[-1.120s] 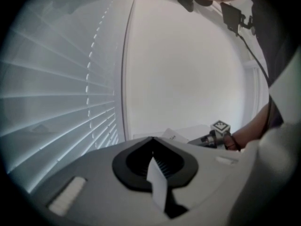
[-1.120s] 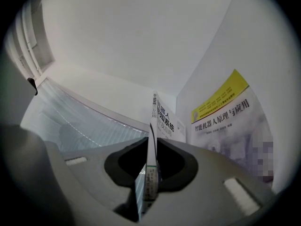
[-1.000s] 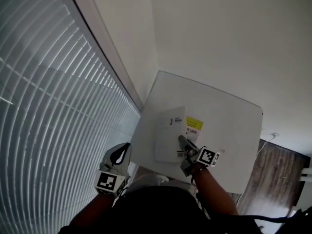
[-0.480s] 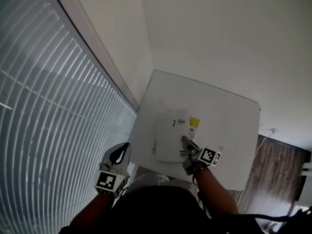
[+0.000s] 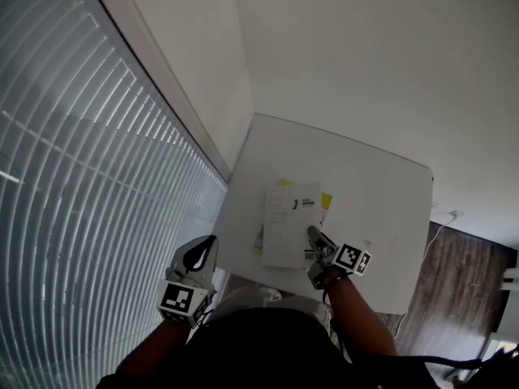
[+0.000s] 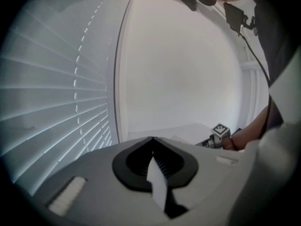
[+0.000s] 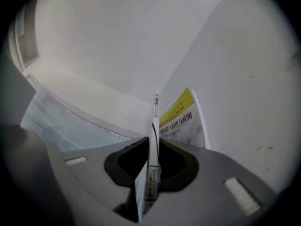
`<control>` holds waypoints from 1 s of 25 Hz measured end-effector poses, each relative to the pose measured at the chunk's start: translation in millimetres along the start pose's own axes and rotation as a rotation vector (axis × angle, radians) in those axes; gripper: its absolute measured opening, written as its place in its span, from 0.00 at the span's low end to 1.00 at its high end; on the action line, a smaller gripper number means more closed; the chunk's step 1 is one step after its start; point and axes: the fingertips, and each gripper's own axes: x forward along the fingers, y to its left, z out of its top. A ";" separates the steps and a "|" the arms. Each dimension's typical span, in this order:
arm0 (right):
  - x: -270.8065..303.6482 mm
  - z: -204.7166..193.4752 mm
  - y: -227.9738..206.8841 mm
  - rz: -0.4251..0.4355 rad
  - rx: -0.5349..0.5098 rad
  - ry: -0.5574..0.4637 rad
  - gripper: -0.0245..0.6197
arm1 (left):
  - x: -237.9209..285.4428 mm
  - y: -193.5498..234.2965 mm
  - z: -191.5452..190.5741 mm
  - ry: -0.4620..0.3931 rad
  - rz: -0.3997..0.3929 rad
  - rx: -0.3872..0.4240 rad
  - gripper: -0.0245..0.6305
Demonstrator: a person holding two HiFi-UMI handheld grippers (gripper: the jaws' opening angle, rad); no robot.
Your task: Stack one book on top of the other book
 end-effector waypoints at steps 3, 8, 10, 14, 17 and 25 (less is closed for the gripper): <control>0.3 -0.5 -5.6 -0.030 -0.032 0.012 0.14 | 1.0 0.5 -4.5 0.003 -0.003 -0.001 0.04; 1.5 -0.7 -8.6 -0.048 -0.051 0.018 0.22 | 4.0 -1.9 -9.0 0.004 -0.010 0.004 0.04; 0.3 -0.6 -5.0 -0.060 -0.071 0.025 0.30 | 2.2 -3.2 -6.5 0.005 -0.008 0.006 0.04; -1.6 1.8 -8.5 -0.106 -0.106 0.038 0.47 | 1.2 -5.9 -4.2 0.007 -0.008 0.008 0.04; -2.1 6.1 -20.1 -0.136 -0.139 0.022 0.48 | 6.8 -5.2 -11.8 0.003 -0.015 0.006 0.04; -17.2 14.5 -25.0 -0.155 -0.115 -0.010 0.52 | 10.0 -11.2 -7.3 -0.003 -0.030 0.010 0.04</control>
